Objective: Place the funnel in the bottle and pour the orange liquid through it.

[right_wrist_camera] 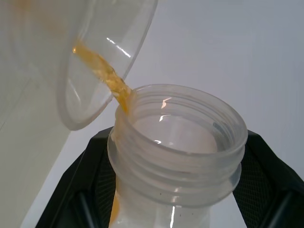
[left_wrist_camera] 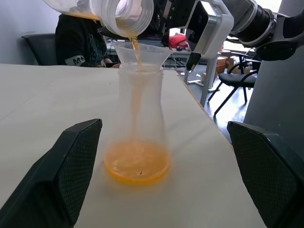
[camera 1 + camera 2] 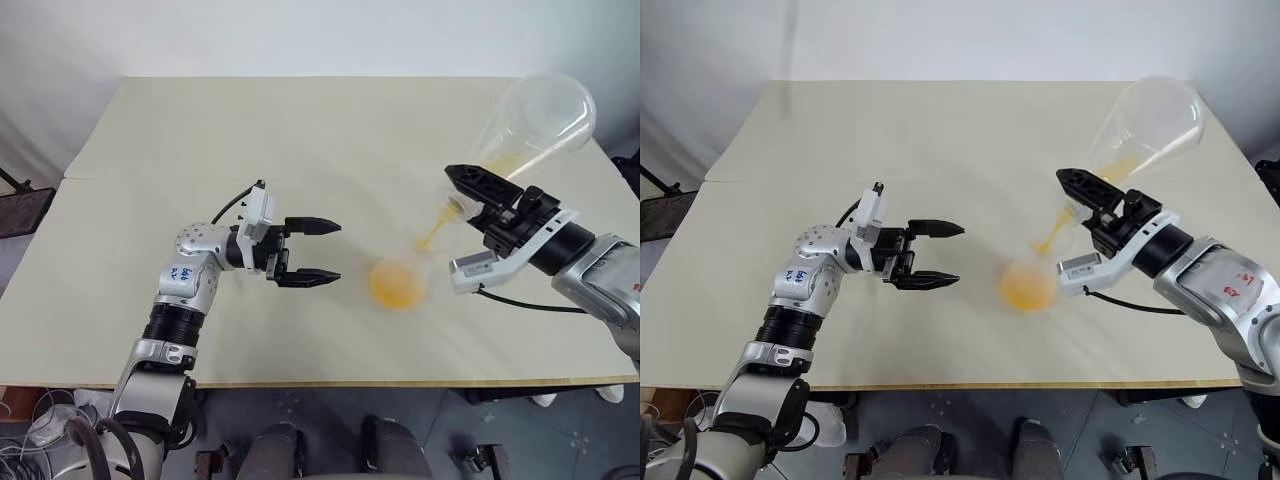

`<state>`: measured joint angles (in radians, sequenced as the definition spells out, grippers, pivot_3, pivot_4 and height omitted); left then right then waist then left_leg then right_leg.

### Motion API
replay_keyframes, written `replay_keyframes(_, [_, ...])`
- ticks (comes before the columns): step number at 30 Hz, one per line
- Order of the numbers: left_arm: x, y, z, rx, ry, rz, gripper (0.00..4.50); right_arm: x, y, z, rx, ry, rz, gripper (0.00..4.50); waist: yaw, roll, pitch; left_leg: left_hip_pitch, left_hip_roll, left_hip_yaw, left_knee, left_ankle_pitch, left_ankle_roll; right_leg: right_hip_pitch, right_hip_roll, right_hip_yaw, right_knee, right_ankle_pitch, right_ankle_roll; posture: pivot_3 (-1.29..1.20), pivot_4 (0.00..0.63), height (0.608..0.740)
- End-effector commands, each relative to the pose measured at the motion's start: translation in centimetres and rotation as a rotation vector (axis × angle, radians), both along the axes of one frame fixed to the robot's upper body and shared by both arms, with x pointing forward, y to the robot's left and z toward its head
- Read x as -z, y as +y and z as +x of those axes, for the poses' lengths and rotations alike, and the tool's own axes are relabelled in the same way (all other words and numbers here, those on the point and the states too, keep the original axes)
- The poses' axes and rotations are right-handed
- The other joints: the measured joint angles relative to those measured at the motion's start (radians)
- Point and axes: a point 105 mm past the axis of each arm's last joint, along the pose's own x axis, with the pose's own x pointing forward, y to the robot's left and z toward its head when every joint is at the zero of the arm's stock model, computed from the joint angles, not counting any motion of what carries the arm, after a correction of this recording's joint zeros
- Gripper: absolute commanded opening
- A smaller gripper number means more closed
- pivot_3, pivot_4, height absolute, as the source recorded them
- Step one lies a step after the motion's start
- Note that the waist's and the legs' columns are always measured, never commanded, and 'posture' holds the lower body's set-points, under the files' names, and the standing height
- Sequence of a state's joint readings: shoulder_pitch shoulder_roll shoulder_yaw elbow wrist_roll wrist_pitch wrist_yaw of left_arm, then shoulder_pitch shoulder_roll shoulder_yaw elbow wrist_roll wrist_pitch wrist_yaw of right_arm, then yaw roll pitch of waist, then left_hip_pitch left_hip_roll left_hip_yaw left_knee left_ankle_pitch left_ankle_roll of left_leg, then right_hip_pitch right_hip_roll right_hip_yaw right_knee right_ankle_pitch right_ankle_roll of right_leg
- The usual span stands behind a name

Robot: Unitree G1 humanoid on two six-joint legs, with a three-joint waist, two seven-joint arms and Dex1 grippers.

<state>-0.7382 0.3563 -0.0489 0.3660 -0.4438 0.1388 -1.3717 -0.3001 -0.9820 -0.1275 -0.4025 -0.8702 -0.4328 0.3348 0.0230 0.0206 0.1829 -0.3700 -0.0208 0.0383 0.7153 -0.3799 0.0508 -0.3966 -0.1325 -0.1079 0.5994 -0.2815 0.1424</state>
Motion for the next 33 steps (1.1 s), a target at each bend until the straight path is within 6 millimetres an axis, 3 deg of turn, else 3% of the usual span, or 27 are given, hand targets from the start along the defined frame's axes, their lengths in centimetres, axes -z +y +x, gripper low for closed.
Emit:
replay_keyframes(1, [-1.07, -0.17, -0.12, 0.016, -0.041, -0.015, 4.5, -1.76, -0.07, -0.5, -0.005, -0.075, -0.01, 2.8, 0.0, 0.0, 0.0, 0.0, 0.0, 0.0, 0.0, 0.0, 0.0, 0.0, 0.0, 0.0, 0.0, 0.0, 0.0, 0.0, 0.15, 0.74])
replay_keyframes(33, [-1.12, -0.22, 0.08, 0.011, -0.041, -0.013, 4.5, -1.67, 0.32, -0.38, -0.026, -0.072, -0.044, 2.8, 0.0, 0.0, 0.0, 0.0, 0.0, 0.0, 0.0, 0.0, 0.0, 0.0, 0.0, 0.0, 0.0, 0.0, 0.0, 0.0, 0.15, 0.74])
